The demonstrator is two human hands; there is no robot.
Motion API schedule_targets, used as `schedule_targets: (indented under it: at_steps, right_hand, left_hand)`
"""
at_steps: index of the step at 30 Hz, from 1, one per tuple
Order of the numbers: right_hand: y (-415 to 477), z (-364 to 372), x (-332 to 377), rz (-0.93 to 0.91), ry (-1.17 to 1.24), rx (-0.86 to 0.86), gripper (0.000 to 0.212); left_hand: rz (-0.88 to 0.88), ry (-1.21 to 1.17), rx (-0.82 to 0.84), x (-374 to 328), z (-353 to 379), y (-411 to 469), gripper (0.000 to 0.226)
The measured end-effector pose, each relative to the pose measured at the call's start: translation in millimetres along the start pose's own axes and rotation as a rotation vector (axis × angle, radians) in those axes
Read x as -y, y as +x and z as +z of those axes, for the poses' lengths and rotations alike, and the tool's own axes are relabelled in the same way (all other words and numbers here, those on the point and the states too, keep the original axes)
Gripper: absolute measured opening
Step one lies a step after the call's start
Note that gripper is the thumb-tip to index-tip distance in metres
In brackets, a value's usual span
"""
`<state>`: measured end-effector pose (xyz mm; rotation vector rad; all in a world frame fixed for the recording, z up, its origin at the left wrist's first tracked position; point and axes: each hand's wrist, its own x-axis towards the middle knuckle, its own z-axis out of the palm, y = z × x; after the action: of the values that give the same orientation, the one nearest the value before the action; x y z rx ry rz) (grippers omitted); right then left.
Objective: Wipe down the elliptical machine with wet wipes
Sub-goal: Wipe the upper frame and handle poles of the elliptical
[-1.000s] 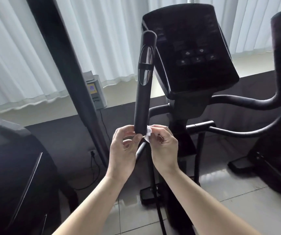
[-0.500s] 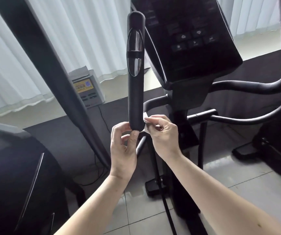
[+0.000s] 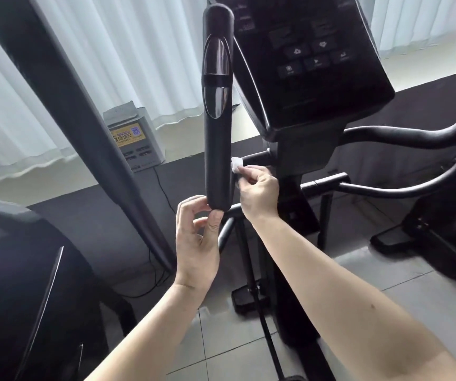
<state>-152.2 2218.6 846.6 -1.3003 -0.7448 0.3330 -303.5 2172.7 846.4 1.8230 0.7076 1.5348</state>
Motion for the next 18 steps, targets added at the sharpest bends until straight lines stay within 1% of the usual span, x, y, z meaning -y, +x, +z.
schedule_targets:
  at_steps: [3,7,11,14,18]
  right_hand:
    - [-9,-15,0,0.039,0.101,0.093,0.019]
    - [2,-20,9,0.072,0.192,0.012,0.011]
    - [-2,-13,16,0.077,0.115,0.141,0.009]
    - [-23,-21,19,0.078,0.096,0.142,0.012]
    - [-55,-40,39,0.111,0.141,0.159,0.012]
  left_hand:
    - [0.004,-0.001,-0.002,2,0,0,0.017]
    - [-0.018,-0.009,-0.006,0,0,0,0.018]
    - [-0.033,-0.016,0.011,-2,-2,1,0.012]
    - [-0.057,-0.017,0.013,-8,-3,1,0.012]
    - [-0.092,-0.043,0.016,-16,-5,-2,0.015]
